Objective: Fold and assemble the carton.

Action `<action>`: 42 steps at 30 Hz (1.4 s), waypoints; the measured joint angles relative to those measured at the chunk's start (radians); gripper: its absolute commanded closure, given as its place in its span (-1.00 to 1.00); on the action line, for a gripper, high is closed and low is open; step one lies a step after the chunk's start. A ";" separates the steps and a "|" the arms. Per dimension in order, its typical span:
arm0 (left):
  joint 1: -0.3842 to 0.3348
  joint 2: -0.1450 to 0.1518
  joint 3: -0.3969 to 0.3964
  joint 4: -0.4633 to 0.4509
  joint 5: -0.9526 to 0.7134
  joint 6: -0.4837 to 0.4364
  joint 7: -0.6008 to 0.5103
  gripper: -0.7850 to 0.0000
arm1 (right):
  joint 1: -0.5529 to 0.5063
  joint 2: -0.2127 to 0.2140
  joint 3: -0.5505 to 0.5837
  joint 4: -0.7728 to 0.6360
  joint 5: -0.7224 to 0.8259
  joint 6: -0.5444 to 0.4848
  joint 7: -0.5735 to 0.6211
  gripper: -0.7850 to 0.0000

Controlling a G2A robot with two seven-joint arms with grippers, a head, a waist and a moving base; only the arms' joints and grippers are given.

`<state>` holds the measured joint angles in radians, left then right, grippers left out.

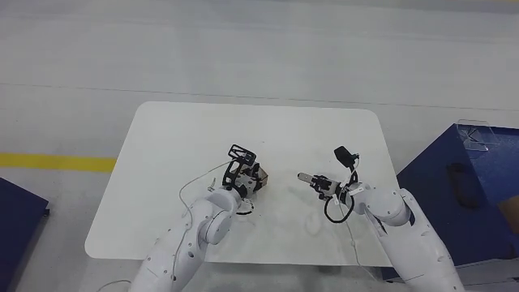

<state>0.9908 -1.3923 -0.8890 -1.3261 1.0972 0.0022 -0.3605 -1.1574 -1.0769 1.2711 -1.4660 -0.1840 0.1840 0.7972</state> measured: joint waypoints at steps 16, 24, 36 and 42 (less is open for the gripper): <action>0.013 -0.010 -0.017 -0.027 -0.017 -0.034 0.027 1.00 | 0.000 0.000 0.000 0.000 0.000 0.000 0.000 -1.00; 0.017 -0.013 -0.018 -0.010 0.019 -0.019 -0.008 1.00 | 0.000 0.000 0.000 0.000 0.000 0.000 0.000 -1.00; 0.264 0.027 -0.126 -0.354 0.184 -0.008 0.331 -1.00 | 0.000 0.000 0.000 0.000 0.000 0.000 0.000 -1.00; 0.329 0.034 -0.142 -0.403 0.213 -0.005 0.388 0.65 | 0.000 0.000 0.000 0.000 0.000 0.000 0.000 -1.00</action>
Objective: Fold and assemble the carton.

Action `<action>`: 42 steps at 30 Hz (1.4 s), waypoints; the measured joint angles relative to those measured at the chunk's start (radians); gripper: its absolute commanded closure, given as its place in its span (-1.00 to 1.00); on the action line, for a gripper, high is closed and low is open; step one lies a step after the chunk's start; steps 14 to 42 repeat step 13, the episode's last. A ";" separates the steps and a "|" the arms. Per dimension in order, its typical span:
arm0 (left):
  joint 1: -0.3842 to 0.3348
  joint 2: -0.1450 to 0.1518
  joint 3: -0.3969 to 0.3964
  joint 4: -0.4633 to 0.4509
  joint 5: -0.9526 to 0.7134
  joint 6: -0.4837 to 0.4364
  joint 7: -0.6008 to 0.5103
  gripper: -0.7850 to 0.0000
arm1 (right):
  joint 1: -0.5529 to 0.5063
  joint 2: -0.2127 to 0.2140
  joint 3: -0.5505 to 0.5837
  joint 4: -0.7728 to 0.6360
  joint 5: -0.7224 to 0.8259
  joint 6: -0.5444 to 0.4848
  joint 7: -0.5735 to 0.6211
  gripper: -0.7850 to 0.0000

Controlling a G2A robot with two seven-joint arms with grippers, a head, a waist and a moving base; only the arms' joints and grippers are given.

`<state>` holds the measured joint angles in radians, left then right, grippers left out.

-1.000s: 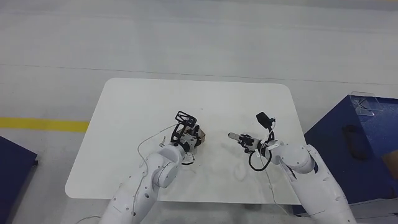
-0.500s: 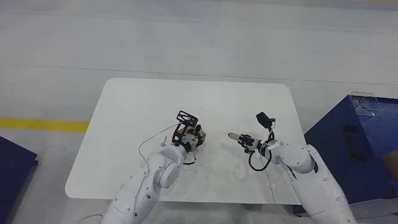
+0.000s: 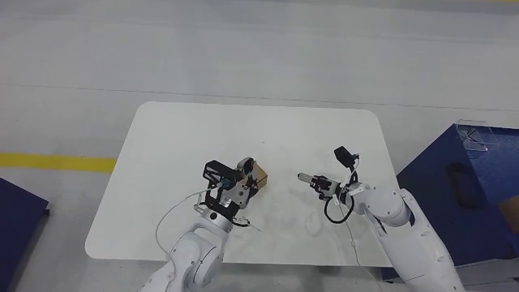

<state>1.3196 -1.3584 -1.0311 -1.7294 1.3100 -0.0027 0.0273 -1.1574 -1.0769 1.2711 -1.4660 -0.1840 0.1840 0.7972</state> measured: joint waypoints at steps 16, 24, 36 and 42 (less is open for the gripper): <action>-0.001 0.000 0.000 0.000 0.000 0.000 -0.001 -0.95 | 0.000 0.000 0.000 0.000 0.000 0.000 0.000 -1.00; -0.001 0.000 0.000 0.000 0.000 0.000 -0.001 -0.95 | 0.000 0.000 0.000 0.000 0.000 0.000 0.000 -1.00; -0.001 0.000 0.000 0.000 0.000 0.000 -0.001 -0.95 | 0.000 0.000 0.000 0.000 0.000 0.000 0.000 -1.00; -0.001 0.000 0.000 0.000 0.000 0.000 -0.001 -0.95 | 0.000 0.000 0.000 0.000 0.000 0.000 0.000 -1.00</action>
